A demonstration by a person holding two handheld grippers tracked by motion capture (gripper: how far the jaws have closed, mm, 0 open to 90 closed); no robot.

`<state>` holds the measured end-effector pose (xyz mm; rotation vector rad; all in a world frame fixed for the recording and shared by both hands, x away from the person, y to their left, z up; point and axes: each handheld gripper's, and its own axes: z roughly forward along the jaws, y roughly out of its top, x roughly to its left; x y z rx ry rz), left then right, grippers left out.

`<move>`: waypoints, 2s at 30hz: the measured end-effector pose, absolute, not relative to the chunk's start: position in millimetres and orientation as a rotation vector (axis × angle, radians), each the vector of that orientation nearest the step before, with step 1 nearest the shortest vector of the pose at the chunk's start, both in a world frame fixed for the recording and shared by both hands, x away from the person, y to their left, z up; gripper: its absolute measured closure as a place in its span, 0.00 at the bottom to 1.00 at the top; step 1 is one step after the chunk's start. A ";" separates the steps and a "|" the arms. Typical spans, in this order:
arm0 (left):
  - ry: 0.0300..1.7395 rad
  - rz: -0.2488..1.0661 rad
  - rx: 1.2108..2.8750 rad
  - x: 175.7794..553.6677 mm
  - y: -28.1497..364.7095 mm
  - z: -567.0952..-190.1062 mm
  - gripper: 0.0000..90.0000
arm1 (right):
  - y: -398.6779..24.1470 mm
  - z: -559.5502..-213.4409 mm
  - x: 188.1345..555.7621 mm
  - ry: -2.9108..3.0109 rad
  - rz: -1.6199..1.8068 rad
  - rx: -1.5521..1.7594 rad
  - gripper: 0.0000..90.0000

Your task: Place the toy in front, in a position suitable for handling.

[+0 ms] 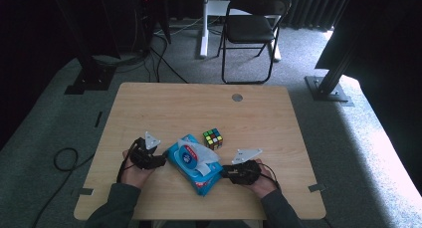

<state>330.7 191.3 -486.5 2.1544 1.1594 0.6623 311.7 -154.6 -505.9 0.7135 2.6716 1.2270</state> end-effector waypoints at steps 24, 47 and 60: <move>1.046 0.552 2.062 266.5 181.8 -468.3 0.34 | -93.5 -510.4 323.6 2.595 1.266 0.725 0.83; 1.198 0.734 2.141 293.6 188.7 -484.7 0.37 | -150.2 -500.1 330.4 2.507 1.225 0.863 0.73; 1.403 0.807 2.029 345.8 236.4 -487.6 0.43 | -182.2 -500.3 334.0 2.443 1.163 0.943 0.68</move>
